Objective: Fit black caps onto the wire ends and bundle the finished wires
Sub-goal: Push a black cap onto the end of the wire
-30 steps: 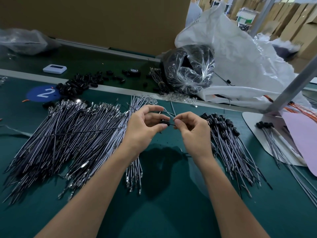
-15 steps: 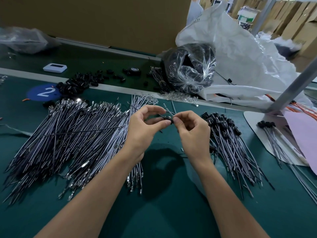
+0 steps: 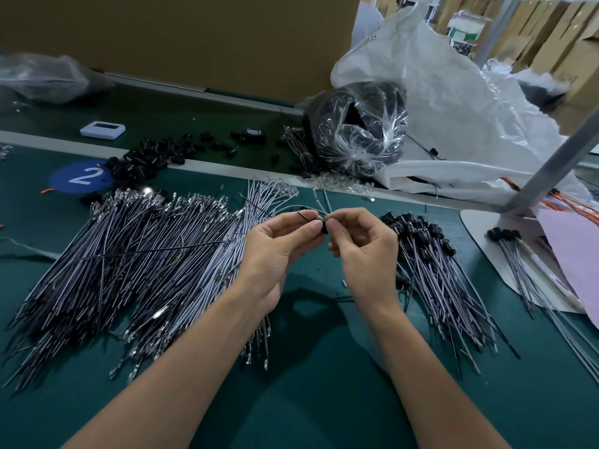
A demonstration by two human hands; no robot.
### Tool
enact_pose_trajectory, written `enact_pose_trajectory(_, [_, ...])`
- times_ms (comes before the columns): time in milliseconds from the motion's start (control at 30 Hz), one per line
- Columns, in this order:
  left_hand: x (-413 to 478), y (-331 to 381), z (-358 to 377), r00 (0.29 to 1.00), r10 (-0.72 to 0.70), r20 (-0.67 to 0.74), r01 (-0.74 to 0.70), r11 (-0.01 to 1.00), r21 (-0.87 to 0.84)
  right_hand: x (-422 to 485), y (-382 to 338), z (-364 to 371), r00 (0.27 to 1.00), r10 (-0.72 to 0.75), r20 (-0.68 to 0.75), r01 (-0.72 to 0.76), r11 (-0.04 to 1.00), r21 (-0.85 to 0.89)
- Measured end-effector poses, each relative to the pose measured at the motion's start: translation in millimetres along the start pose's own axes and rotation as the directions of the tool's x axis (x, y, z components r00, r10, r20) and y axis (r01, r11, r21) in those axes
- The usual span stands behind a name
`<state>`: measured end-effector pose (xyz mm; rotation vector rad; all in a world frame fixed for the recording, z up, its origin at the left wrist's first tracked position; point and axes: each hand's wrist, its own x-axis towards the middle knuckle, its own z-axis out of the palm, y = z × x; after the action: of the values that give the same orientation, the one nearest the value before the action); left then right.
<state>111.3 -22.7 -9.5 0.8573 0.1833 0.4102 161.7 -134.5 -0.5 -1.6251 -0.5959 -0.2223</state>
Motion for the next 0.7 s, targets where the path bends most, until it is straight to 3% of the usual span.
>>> enact_pose_trajectory(133, [1, 4, 0, 0.999, -0.047, -0.019, 0.045, 0.995, -0.086, 1, 0, 0, 0.997, 0.064, -0.033, -0.061, 0.996, 0.063])
enact_pose_trajectory(300, [5, 17, -11, 0.992, -0.051, -0.113, 0.015, 0.954, -0.299, 7, 2, -10, 0.999, 0.008, -0.032, -0.012, 0.99, -0.142])
enact_pose_trajectory(467, [5, 19, -12, 0.992, -0.035, -0.119, 0.0, 0.959, -0.284, 4, -1, -7, 0.994, -0.097, 0.041, 0.105, 0.951, -0.292])
enact_pose_trajectory(700, [6, 19, -12, 0.988, -0.04, -0.146, -0.003, 0.96, -0.281, 4, -3, -8, 0.989, -0.13, 0.073, 0.147, 0.926, -0.349])
